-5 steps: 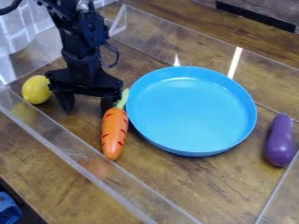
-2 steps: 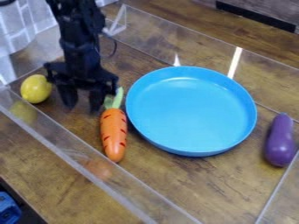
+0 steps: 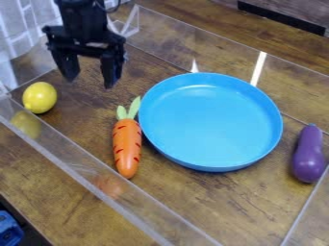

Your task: Move the carrot to the right side

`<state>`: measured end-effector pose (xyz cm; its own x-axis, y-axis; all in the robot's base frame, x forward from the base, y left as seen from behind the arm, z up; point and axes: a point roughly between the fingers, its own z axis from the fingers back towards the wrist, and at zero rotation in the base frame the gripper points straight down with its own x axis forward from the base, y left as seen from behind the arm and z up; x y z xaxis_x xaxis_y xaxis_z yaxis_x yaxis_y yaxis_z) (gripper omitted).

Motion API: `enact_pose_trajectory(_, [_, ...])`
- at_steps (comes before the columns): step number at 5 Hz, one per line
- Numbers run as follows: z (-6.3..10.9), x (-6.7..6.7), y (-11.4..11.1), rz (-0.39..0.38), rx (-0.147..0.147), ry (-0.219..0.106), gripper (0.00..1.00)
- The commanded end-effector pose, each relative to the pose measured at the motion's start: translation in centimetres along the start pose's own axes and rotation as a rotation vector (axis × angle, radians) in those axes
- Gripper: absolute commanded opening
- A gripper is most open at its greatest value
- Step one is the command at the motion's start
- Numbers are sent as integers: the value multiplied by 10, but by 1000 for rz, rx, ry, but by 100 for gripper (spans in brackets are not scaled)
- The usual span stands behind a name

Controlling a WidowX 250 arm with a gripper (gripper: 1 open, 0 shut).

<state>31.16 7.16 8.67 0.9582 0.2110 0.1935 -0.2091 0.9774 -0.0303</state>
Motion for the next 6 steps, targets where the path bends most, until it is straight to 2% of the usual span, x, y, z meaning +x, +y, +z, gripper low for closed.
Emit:
enact_pose_trajectory(1, [30, 13, 19, -15, 7, -114, 100])
enact_pose_trajectory(2, [26, 13, 29, -32, 2, -120, 100])
enact_pose_trajectory(4, [18, -3, 16, -137, -23, -114, 100])
enact_pose_trajectory(6, [-3, -2, -6, -71, -10, -122, 100])
